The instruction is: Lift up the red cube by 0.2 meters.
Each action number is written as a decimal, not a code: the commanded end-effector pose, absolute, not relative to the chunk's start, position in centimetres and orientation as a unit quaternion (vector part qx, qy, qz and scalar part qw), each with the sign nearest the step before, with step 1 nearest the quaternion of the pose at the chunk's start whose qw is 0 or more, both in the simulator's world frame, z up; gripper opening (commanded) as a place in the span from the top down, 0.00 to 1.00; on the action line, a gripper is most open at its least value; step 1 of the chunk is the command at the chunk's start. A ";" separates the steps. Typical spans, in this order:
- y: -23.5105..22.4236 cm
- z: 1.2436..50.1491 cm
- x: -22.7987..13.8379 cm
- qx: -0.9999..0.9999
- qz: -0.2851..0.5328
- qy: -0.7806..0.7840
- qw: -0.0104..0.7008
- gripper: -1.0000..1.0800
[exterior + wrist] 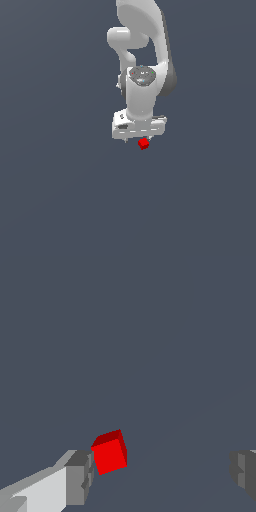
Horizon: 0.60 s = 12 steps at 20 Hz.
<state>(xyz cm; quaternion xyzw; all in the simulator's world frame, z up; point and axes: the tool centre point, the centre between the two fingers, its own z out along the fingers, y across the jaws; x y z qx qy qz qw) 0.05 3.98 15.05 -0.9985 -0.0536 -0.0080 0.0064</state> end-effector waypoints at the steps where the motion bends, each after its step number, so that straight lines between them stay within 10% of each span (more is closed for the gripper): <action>1: 4.6 13.5 -0.6 -0.997 -0.007 -0.072 0.006 0.04; 12: 7.6 4.9 -4.5 -0.984 -0.002 -0.177 0.003 0.04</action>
